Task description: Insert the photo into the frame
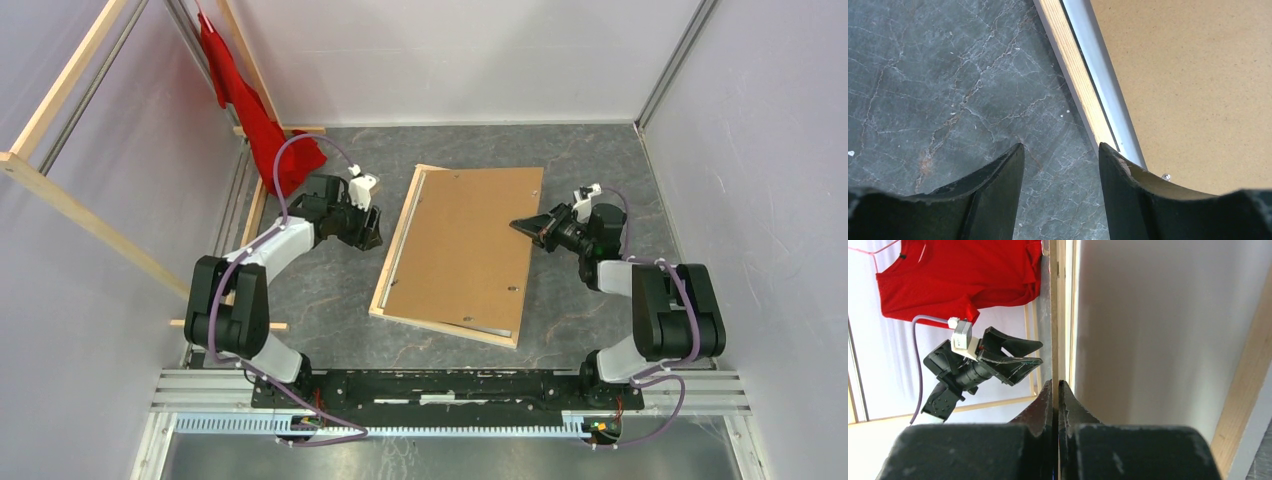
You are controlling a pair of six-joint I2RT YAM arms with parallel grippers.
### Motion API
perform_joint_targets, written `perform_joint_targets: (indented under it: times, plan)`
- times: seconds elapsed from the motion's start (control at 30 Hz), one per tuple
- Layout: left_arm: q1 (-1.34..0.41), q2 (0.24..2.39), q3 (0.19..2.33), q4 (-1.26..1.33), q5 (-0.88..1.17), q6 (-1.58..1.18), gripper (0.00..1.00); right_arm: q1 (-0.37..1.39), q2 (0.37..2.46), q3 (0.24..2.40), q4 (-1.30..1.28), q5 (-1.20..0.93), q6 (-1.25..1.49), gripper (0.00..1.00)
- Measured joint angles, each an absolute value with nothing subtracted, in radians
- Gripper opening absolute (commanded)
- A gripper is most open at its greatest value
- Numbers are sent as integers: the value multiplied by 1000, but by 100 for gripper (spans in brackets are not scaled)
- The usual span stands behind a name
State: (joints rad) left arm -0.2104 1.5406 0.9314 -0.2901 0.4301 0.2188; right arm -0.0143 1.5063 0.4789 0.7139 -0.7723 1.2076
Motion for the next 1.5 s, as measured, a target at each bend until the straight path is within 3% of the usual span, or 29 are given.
perform_joint_targets:
  times: [0.77,1.2,1.5]
  plan:
    - [-251,1677,971,-290,430,250,58,-14,1676,573,721,-772,1199,0]
    - [-282,1704,976,-289,440,257,35,5,1684,590,724,-772,1164,0]
    - [-283,1708,981,-291,467,273,25,33,1684,588,733,-749,1161,0]
